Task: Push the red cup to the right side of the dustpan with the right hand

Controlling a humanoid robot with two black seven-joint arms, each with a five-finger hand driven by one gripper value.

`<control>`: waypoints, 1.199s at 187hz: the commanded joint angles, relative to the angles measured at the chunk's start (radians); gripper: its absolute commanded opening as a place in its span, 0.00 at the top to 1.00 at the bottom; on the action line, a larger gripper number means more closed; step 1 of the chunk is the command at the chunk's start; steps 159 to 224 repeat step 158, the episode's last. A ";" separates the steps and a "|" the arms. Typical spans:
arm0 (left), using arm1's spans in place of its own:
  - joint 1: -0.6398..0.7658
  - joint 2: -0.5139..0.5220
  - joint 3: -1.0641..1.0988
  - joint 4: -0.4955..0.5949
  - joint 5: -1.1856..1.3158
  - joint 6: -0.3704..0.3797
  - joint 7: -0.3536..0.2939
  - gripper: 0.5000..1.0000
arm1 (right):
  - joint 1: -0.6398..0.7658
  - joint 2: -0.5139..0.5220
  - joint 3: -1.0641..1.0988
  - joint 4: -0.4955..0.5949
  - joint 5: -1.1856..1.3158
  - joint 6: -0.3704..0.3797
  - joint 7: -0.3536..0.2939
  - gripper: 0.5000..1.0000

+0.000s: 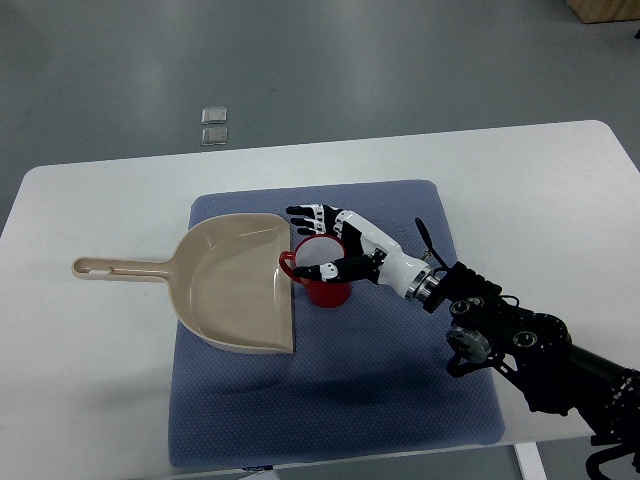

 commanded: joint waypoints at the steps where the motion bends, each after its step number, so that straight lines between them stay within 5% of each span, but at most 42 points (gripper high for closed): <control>1: 0.000 0.000 0.001 0.000 0.000 0.000 0.000 0.00 | 0.004 -0.014 0.000 -0.003 0.023 -0.003 0.000 0.14; 67: 0.000 0.000 0.001 0.000 0.000 0.000 0.000 0.00 | 0.055 -0.080 0.078 -0.018 0.204 -0.012 0.000 0.14; 105: 0.000 0.000 0.002 -0.002 0.002 0.000 0.000 0.00 | 0.061 -0.098 0.163 -0.049 0.558 0.017 -0.135 0.13; 152: 0.000 0.000 0.002 -0.002 0.002 0.000 0.000 0.00 | 0.052 -0.104 0.175 -0.124 0.696 0.124 -0.135 0.13; 224: 0.000 0.000 0.002 -0.002 0.002 0.000 0.000 0.00 | 0.050 -0.104 0.175 -0.127 0.696 0.129 -0.135 0.14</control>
